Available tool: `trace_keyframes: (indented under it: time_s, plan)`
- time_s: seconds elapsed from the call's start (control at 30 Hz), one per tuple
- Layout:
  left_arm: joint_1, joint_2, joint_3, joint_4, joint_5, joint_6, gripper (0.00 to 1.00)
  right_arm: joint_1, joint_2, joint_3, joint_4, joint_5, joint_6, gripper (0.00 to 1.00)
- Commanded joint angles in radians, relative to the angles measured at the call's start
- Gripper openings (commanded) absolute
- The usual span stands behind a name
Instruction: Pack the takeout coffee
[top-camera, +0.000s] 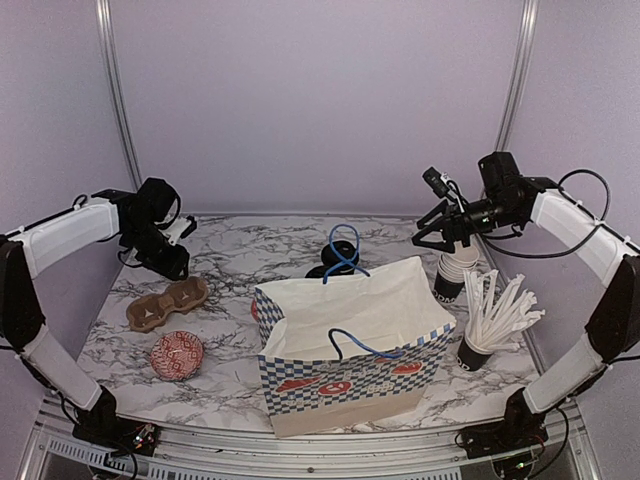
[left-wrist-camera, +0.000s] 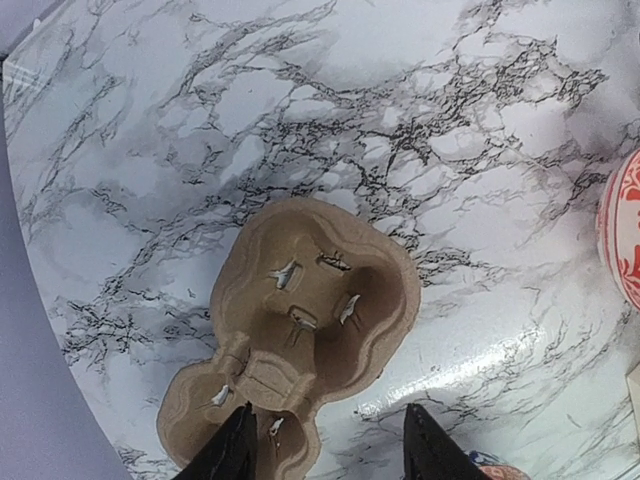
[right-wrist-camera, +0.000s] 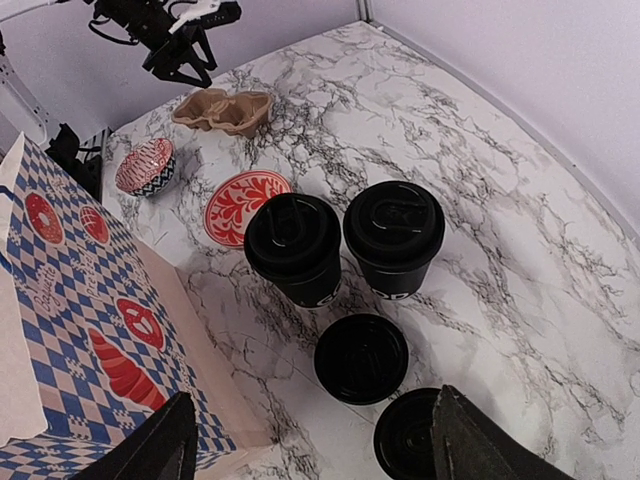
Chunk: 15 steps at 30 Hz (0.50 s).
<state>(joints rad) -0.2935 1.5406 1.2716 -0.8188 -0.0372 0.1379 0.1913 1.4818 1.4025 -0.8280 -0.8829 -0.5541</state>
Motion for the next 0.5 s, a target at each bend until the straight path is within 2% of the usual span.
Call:
trace_keyframes:
  time_s: [0.0,0.13,0.47]
  plan:
    - [0.009,0.085,-0.029,-0.022,0.001,0.120,0.49,-0.002,0.012,0.038,-0.028,-0.030,-0.020,0.78]
    - [0.040,0.111,-0.027,-0.035,-0.004,0.186,0.47,-0.003,0.002,0.028,-0.028,-0.034,-0.022,0.78]
    - [0.101,0.151,-0.045,-0.034,-0.017,0.233,0.48,-0.003,0.019,0.022,-0.032,-0.044,-0.024,0.78]
